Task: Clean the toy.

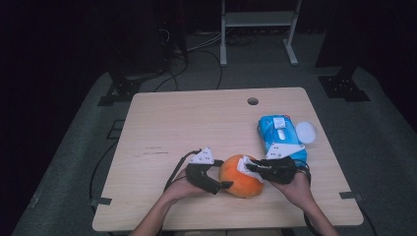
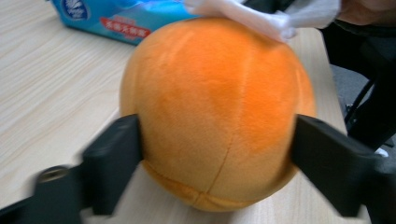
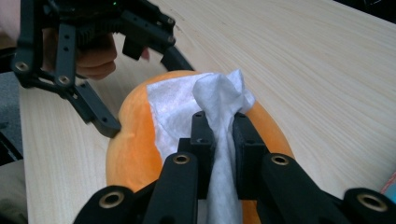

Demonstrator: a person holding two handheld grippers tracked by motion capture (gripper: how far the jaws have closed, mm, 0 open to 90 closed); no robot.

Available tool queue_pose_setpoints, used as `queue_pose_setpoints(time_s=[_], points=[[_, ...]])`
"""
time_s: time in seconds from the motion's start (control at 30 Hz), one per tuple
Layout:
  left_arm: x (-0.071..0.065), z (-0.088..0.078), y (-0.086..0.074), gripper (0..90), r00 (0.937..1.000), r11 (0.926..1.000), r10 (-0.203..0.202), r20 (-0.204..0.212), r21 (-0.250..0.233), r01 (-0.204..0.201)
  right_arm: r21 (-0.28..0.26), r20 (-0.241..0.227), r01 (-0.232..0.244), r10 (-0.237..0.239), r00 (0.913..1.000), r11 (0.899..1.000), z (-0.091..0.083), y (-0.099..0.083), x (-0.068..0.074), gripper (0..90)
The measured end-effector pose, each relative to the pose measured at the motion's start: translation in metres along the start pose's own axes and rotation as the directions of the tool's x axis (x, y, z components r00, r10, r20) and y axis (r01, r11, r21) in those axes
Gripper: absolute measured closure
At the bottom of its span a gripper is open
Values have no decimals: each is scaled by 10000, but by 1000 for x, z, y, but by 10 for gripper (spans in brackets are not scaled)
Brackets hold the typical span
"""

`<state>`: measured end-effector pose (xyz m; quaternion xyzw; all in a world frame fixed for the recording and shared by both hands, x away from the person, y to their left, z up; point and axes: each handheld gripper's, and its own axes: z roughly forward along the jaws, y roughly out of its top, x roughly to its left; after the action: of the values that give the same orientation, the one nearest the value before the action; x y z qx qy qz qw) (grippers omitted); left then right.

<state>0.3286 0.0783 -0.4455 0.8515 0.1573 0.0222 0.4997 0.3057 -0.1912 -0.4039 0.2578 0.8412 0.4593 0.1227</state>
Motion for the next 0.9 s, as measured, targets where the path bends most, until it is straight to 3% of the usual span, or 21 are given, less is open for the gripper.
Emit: queue_pose_setpoints(time_s=[0.1, 0.2, 0.3, 0.4, 0.5, 0.53, 0.6, 0.7, 0.8, 0.9], points=[[-4, -2, 6, 357, 9991, 9999, 130, -414, -15, -131, -140, 177, 307, -305, 9994, 9994, -1, 5, 9, 806], [-15, -2, 16, 388, 9946, 9973, 726, -735, 169, -715, -309, 99, 691, -688, 9976, 9971, 0, 13, 24, 808], [-20, -4, 19, 391, 9912, 9948, 1015, -852, 211, -1000, -296, 125, 1140, -1137, 9934, 9930, 0, 18, 35, 808], [-17, -7, 17, 400, 9926, 9961, 883, -832, 81, -880, -355, 99, 838, -835, 9965, 9958, -3, 15, 24, 808], [-13, -8, 15, 396, 9949, 9977, 671, -753, -58, -678, -176, 479, 261, -252, 9985, 9995, -7, 4, 2, 808], [-12, -8, 14, 380, 9961, 9981, 592, -654, -147, -602, -101, 447, -58, 63, 9990, 9999, -8, -1, -5, 808], [-9, -5, 12, 290, 9984, 9991, 222, -525, -350, -241, 83, 523, -250, 246, 9983, 9997, -8, -7, -12, 808], [-7, -2, 9, 216, 9987, 9992, 36, -502, -389, -55, 127, 539, -243, 236, 9983, 9996, -7, -8, -12, 808], [-9, -5, 9, 348, 9969, 9984, 310, -727, -455, -343, 51, 569, -81, 78, 9983, 10000, -7, -3, -7, 807], [-15, -12, 19, 407, 9935, 9939, 645, -941, -832, -724, -430, 515, 194, -171, 9985, 9989, -12, 7, 6, 808]])
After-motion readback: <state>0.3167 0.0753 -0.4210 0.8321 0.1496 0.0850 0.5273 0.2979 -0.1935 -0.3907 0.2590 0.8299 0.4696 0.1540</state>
